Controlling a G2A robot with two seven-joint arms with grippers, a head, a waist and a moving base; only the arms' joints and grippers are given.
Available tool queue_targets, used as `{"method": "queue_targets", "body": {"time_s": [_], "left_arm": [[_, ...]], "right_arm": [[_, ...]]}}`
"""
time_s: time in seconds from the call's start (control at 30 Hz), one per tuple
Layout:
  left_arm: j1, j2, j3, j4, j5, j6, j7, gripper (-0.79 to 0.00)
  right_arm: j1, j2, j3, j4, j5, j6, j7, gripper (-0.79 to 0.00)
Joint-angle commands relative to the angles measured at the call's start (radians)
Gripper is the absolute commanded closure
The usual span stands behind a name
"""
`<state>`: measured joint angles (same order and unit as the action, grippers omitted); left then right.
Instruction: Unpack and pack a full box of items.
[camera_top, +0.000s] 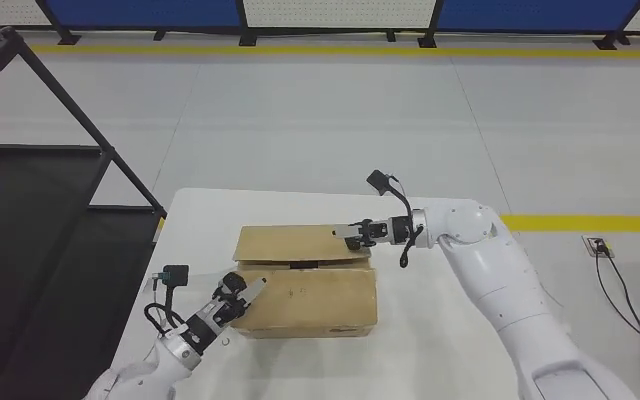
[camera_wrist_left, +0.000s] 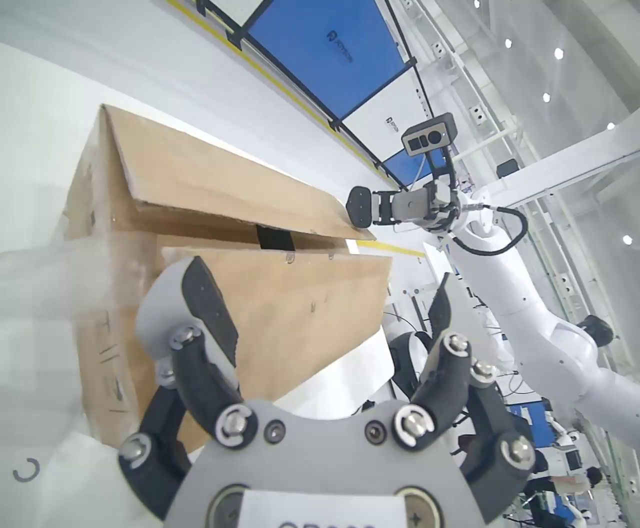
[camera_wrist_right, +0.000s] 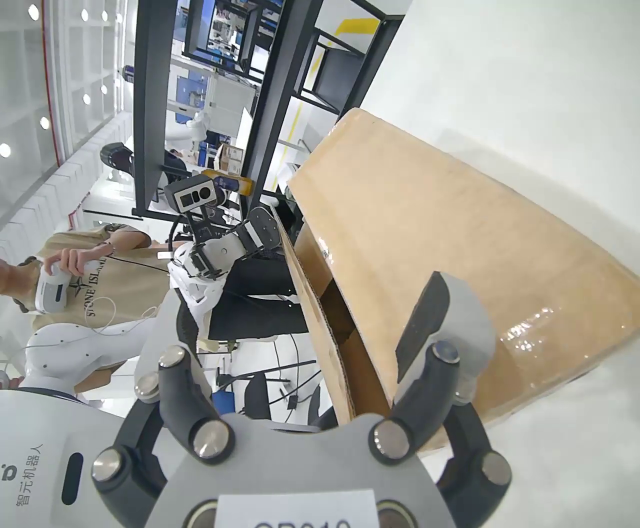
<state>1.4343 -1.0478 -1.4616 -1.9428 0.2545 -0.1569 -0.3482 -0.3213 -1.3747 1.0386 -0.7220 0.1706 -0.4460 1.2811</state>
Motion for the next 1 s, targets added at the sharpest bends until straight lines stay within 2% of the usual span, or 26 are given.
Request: {"method": "queue_targets", "body": {"time_s": [0.0, 0.07, 0.27, 0.63, 0.77, 0.97], "left_arm": [[-0.014, -0.003, 0.020, 0.006, 0.039, 0.017, 0.029, -0.785], [-0.028, -0.007, 0.040, 0.010, 0.103, 0.038, 0.070, -0.785], [-0.062, -0.019, 0.103, 0.027, 0.215, 0.080, 0.150, -0.785], [-0.099, -0.036, 0.151, 0.054, 0.326, 0.116, 0.235, -0.785], [-0.076, -0.038, 0.081, 0.044, 0.201, 0.095, 0.266, -0.785], [-0.006, -0.032, -0.100, 0.090, -0.015, 0.053, 0.244, -0.785]], "right_arm": [[-0.011, -0.001, 0.000, -0.005, 0.029, 0.005, 0.004, -0.785], [-0.023, -0.003, 0.004, -0.011, 0.084, 0.008, 0.029, -0.785], [-0.034, -0.005, -0.010, -0.029, 0.094, 0.049, 0.026, -0.785], [-0.095, 0.008, -0.027, -0.138, 0.031, 0.091, -0.004, -0.785], [-0.120, 0.016, -0.025, -0.164, 0.010, 0.102, -0.017, -0.785], [-0.152, 0.027, -0.014, -0.193, 0.000, 0.099, -0.028, -0.785]]}}
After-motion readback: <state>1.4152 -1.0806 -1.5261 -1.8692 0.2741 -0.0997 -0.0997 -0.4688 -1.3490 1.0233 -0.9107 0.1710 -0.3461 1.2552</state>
